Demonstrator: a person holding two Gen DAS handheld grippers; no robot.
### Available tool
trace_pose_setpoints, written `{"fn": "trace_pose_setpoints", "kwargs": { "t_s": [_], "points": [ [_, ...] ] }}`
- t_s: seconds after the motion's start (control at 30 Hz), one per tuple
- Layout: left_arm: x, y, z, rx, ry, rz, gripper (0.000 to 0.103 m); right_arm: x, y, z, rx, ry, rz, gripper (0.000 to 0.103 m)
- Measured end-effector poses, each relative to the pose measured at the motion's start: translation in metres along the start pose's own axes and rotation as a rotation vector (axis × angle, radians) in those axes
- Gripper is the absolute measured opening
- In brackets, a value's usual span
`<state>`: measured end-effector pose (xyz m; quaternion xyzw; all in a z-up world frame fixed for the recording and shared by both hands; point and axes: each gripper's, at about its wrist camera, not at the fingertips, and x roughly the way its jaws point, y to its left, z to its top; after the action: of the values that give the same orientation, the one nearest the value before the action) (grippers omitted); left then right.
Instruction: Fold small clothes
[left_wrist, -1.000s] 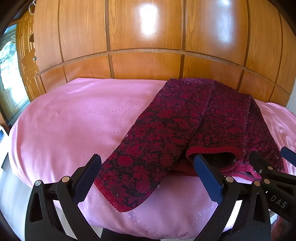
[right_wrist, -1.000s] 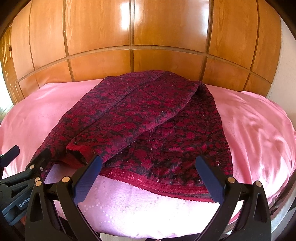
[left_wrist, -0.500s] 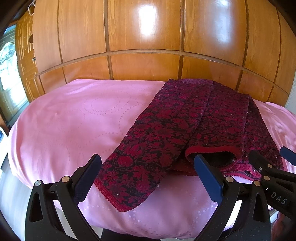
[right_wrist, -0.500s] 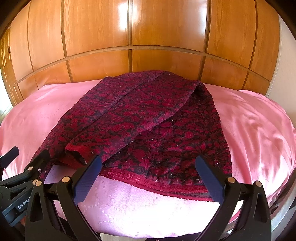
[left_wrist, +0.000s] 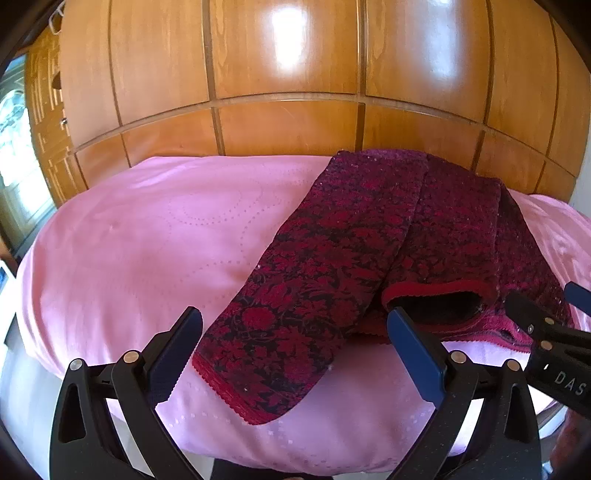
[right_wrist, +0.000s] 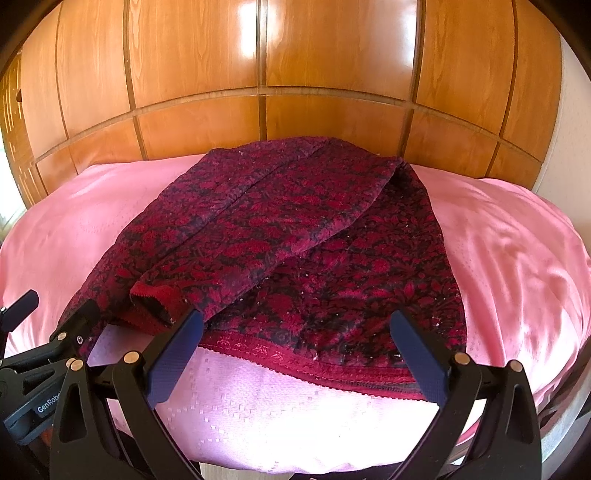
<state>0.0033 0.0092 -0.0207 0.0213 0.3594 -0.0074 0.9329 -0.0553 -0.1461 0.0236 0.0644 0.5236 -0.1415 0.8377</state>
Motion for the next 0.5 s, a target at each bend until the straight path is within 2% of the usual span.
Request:
{"fn": "trace_pose_setpoints", "kwargs": {
  "t_s": [0.23, 0.33, 0.37, 0.4, 0.47, 0.5],
  "points": [
    [0.014, 0.006, -0.006, 0.048, 0.045, -0.030, 0.097, 0.006, -0.004, 0.002, 0.002, 0.012, 0.041, 0.101],
    [0.023, 0.004, -0.011, 0.092, 0.077, -0.039, 0.083, 0.008, -0.022, 0.009, 0.070, 0.023, 0.170, 0.101],
    [0.026, 0.003, -0.012, 0.106, 0.087, -0.036, 0.082, 0.010, -0.031, 0.012, 0.109, 0.038, 0.209, 0.100],
    [0.030, 0.002, -0.014, 0.116, 0.095, -0.033, 0.081, 0.014, -0.038, 0.015, 0.149, 0.055, 0.243, 0.097],
    [0.039, 0.004, -0.017, 0.128, 0.121, -0.029, 0.066, 0.027, -0.054, 0.022, 0.231, 0.110, 0.325, 0.086],
    [0.041, 0.005, -0.018, 0.125, 0.128, -0.031, 0.065, 0.036, -0.060, 0.025, 0.276, 0.146, 0.371, 0.083]
  ]
}}
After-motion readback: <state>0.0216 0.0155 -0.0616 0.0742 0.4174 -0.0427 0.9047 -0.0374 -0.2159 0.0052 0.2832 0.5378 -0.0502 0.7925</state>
